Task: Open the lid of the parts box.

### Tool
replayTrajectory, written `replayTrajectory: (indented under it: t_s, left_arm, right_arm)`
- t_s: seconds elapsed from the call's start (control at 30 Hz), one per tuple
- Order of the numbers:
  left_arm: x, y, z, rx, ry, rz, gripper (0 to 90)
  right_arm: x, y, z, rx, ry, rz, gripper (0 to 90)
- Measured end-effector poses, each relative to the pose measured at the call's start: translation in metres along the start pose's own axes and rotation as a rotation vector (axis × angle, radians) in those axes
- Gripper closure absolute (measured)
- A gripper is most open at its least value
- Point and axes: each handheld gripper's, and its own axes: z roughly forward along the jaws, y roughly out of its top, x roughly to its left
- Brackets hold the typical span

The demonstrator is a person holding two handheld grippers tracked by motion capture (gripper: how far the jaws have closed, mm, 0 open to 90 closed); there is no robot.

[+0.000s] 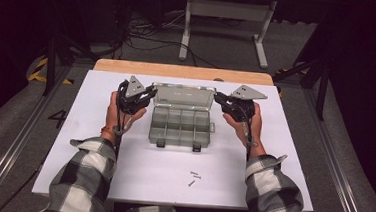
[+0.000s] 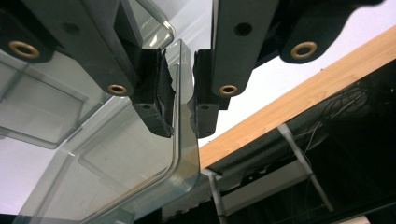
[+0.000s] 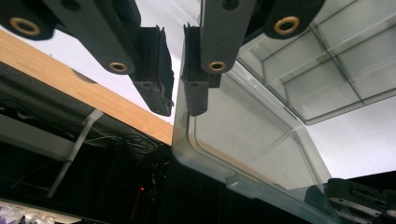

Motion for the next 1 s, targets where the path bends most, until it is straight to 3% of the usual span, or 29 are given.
replayTrajectory:
  t_s: [0.23,0.33,0.77,1.0]
  left_arm:
    - [0.001,-0.002,0.006,0.001,0.02,-0.017,77.5]
    - [0.0,-0.004,0.009,0.0,0.025,-0.045,77.3]
    - [0.0,-0.011,0.023,0.04,0.057,-0.056,78.1]
    - [0.002,-0.015,0.029,0.088,0.055,-0.055,80.1]
  right_arm:
    - [0.002,-0.006,0.012,0.009,-0.039,0.019,81.9]
    - [0.003,-0.009,0.017,0.008,-0.056,0.034,82.4]
    - [0.004,-0.02,0.03,-0.001,-0.095,0.079,83.0]
    - [0.003,-0.028,0.04,0.056,-0.091,0.099,82.8]
